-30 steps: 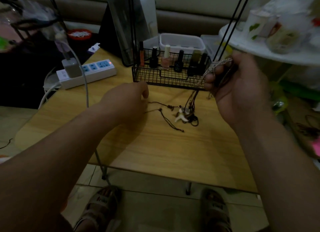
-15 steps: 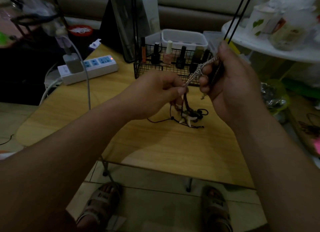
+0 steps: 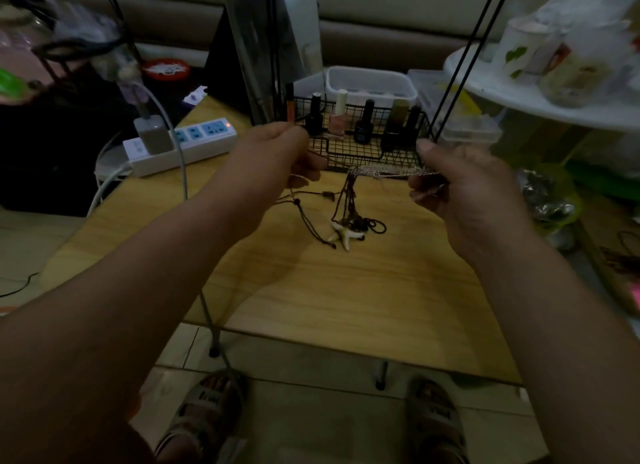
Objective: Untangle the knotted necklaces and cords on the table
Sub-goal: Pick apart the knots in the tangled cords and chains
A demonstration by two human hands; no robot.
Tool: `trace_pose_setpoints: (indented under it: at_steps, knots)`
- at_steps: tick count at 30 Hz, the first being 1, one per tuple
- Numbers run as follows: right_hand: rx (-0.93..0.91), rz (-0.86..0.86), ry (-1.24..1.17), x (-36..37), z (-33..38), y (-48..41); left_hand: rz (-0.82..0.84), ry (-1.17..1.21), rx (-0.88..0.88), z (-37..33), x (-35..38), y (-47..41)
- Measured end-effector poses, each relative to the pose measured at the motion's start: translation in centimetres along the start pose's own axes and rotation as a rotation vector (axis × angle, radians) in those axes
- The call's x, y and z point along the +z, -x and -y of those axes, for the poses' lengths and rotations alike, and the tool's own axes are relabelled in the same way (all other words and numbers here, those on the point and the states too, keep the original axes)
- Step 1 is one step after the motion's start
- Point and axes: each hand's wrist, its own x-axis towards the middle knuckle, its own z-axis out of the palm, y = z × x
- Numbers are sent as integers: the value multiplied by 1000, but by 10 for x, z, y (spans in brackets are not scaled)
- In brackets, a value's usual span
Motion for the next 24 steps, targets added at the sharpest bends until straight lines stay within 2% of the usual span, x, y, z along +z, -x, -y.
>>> trace_pose_setpoints:
  at_steps: [2, 4, 8, 12, 16, 20, 24]
  knots:
    - [19, -5, -25, -1, -1, -1, 18, 130, -62, 0, -2, -1]
    - [39, 14, -65, -1, -2, -1, 40, 89, -77, 2, -5, -2]
    - [23, 88, -36, 2, 0, 3, 96, -461, -9, 10, -1, 1]
    - [-15, 203, -23, 11, 4, 11, 307, -698, 216, 18, 12, 7]
    - [-33, 332, -84, 20, 6, 14, 431, -654, 345, 25, 32, 9]
    - [-18, 365, -250, 16, 12, 10, 364, -528, 315, 21, 35, 8]
    - [-47, 277, -291, 6, 13, 5, 301, -214, 203, 4, 27, 8]
